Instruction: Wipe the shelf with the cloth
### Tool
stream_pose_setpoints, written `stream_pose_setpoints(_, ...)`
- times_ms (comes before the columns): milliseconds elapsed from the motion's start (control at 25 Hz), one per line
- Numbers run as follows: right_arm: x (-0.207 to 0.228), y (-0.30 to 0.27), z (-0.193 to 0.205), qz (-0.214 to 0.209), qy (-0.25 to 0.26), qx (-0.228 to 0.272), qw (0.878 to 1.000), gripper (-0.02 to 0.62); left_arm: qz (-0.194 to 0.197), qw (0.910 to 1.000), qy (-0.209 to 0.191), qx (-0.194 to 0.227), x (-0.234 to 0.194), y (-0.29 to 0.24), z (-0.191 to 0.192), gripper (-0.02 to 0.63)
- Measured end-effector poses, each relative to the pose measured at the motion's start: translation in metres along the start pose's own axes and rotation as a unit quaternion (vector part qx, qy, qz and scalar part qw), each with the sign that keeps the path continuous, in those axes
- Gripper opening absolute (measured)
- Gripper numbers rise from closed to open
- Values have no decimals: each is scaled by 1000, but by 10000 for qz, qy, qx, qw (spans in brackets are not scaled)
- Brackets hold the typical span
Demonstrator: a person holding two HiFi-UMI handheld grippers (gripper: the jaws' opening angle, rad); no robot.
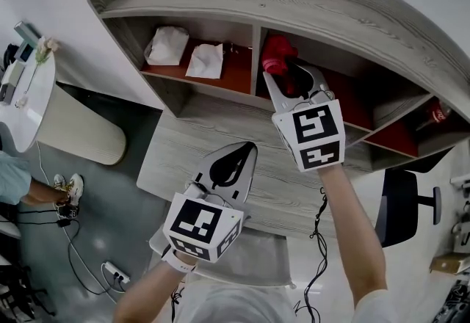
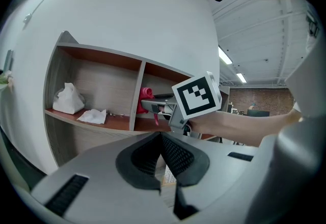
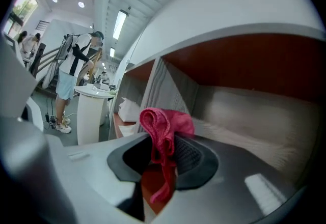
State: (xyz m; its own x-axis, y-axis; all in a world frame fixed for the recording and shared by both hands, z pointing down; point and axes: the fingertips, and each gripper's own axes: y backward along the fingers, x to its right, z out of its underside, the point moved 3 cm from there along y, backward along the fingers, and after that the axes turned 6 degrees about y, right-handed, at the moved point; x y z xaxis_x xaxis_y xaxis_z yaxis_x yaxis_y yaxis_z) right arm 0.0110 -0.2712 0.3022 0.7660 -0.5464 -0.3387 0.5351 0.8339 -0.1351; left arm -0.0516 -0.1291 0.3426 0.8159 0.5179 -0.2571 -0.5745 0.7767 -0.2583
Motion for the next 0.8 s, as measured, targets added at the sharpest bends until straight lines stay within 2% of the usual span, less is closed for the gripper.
stream_pose_setpoints(240, -8, -7, 33, -267, -319, -657, 9970, 120, -33, 10000, 18, -29, -2, 2, 5, 6)
stream_pose_setpoints(600, -22, -4, 50, -561, -418, -1137, 9911, 123, -120, 9999, 50, -60, -8, 5, 9, 6)
stream_pose_setpoints(800, -30, -1, 51, -398, -264, -1243, 9911, 121, -172, 9997, 94, -119, -14, 9, 15, 6)
